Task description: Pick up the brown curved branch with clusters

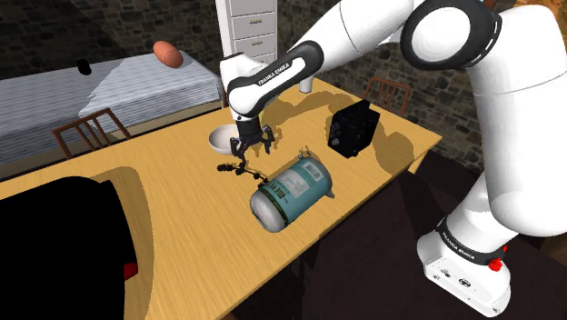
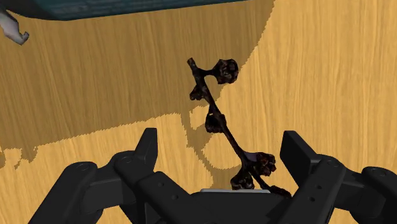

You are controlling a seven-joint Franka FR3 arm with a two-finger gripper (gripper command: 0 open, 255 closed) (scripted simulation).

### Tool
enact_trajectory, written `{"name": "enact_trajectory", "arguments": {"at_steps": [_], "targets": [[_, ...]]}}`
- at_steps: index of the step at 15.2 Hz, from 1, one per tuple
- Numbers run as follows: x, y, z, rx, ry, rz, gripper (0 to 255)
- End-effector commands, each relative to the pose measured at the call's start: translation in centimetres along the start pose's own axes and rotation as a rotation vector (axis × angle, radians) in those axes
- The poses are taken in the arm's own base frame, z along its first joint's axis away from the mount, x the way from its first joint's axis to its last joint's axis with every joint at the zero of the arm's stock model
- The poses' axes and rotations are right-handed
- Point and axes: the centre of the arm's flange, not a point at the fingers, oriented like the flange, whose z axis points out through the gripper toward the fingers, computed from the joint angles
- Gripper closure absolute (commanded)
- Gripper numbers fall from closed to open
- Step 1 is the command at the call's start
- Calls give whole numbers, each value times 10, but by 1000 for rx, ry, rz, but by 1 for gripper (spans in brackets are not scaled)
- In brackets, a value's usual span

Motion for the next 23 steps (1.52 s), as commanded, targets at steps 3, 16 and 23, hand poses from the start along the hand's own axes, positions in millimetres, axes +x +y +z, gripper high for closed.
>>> {"name": "enact_trajectory", "arguments": {"at_steps": [3, 16, 23], "targets": [[39, -27, 21, -10, 8, 20, 0], [80, -54, 80, -19, 15, 37, 0], [80, -55, 80, -19, 14, 37, 255]]}}
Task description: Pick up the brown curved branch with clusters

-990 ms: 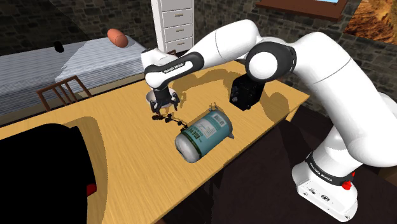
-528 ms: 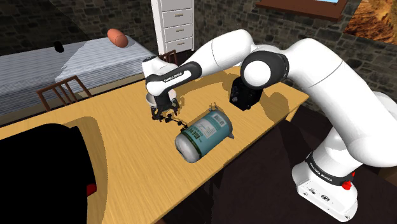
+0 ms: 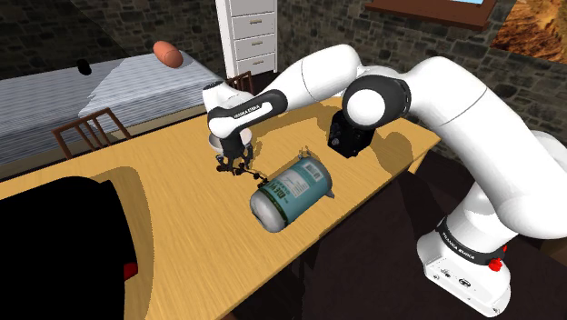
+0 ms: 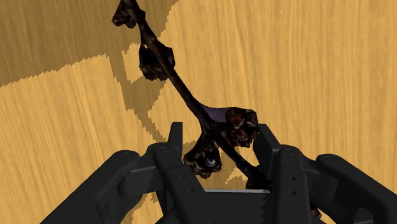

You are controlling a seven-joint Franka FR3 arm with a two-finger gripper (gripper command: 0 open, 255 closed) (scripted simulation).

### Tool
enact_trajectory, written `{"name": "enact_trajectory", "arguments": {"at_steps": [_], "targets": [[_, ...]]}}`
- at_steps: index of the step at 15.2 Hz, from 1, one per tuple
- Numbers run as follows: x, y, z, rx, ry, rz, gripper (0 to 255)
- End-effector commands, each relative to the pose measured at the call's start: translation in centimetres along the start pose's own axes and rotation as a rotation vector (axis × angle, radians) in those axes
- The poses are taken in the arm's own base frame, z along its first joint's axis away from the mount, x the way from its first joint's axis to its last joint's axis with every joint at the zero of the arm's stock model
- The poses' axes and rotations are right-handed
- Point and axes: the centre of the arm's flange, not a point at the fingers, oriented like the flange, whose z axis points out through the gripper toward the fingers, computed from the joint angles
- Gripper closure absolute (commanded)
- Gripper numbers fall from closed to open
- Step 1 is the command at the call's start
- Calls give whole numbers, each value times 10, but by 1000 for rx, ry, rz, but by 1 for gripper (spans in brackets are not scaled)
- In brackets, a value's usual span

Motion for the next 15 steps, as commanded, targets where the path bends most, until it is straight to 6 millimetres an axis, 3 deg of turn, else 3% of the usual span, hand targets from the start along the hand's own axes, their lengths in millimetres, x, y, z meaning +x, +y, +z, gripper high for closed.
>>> {"name": "enact_trajectory", "arguments": {"at_steps": [1, 3, 15], "targets": [[0, 0, 0, 0, 0, 0, 255], [0, 1, 0, 0, 0, 0, 255], [-10, 7, -62, 0, 0, 0, 255]]}}
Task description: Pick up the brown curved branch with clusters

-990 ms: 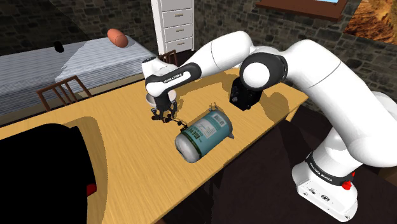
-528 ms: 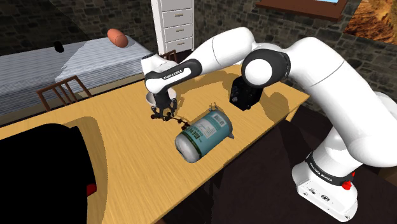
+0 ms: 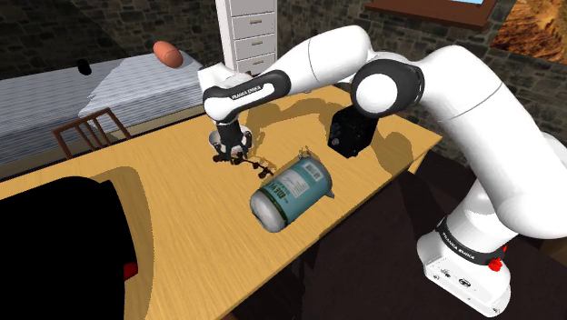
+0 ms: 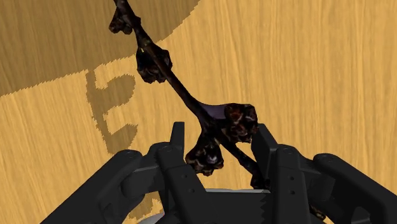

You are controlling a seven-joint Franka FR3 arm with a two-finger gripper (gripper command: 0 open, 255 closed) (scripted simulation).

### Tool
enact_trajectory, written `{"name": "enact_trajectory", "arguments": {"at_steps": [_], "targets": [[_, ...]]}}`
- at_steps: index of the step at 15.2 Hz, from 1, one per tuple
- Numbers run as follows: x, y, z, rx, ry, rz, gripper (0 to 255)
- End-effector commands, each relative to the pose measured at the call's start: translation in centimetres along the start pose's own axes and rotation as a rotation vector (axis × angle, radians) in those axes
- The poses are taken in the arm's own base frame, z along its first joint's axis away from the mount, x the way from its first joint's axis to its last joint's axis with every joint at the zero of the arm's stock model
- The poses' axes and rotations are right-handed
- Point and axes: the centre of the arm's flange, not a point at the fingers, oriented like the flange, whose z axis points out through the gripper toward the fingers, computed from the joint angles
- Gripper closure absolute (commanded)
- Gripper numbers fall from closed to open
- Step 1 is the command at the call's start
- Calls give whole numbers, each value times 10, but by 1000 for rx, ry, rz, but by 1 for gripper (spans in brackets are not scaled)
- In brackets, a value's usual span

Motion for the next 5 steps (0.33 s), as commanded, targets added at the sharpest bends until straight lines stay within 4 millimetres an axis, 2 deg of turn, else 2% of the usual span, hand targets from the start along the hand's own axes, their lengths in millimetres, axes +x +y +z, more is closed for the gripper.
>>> {"name": "enact_trajectory", "arguments": {"at_steps": [1, 3, 5], "targets": [[-2, 2, -9, 0, 0, 0, 255], [-3, 3, -20, 0, 0, 0, 255], [-3, 3, -20, 0, 0, 0, 255]]}}
